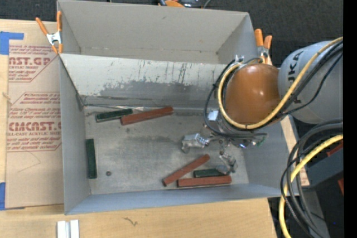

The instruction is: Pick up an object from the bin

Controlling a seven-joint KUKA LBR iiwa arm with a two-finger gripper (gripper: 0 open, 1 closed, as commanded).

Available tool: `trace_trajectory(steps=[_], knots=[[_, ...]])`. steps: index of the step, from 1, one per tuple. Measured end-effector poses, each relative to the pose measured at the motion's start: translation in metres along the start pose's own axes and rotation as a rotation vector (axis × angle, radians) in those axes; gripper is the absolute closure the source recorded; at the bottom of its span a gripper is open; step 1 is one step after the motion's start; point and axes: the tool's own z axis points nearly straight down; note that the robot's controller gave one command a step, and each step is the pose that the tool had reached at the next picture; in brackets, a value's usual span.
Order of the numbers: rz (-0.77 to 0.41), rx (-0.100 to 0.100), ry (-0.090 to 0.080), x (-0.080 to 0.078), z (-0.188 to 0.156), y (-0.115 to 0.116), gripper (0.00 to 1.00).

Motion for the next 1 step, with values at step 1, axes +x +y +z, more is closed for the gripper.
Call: trace_trajectory(steps=[1], knots=[[-0.005,0.000,-0.002,-0.0026,-0.0010,0.0019,1.00]])
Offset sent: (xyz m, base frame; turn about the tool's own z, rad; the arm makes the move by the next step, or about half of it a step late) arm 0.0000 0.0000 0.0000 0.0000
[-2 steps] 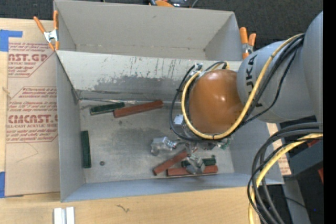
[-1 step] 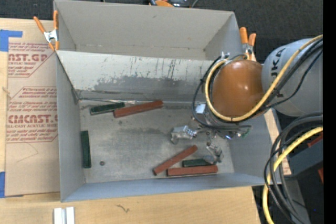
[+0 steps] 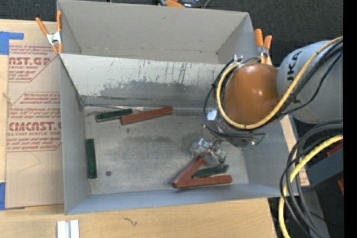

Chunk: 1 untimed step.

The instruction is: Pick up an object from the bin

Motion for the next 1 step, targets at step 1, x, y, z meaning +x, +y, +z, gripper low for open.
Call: trace_trajectory(steps=[1], knots=[[-0.202,-0.001,0.000,-0.0023,-0.0050,-0.0140,1.00]])
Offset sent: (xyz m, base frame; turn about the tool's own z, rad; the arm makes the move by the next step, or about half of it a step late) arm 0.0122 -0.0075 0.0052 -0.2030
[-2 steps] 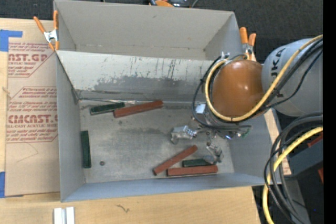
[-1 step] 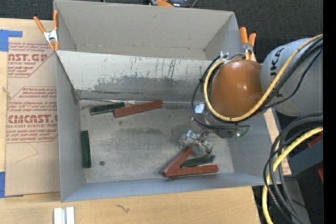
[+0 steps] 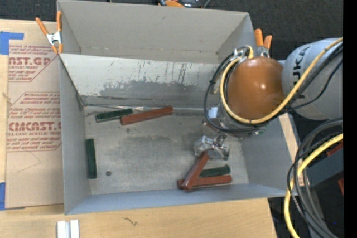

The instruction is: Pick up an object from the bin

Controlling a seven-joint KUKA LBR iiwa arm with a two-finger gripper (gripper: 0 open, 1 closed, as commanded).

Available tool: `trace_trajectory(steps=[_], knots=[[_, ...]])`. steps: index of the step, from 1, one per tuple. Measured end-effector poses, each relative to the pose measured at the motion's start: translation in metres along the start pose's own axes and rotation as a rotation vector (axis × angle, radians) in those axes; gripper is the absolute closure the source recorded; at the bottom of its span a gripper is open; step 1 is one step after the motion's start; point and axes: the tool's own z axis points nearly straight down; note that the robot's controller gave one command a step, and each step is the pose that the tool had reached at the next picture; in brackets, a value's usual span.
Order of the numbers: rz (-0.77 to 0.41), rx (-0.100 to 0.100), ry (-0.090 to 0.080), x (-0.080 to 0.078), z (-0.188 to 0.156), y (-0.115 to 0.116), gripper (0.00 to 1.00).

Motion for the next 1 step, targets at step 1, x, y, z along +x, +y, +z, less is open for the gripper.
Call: trace_trajectory(steps=[1], knots=[[0.026,0.007,-0.002,0.0057,-0.1507,0.0110,1.00]])
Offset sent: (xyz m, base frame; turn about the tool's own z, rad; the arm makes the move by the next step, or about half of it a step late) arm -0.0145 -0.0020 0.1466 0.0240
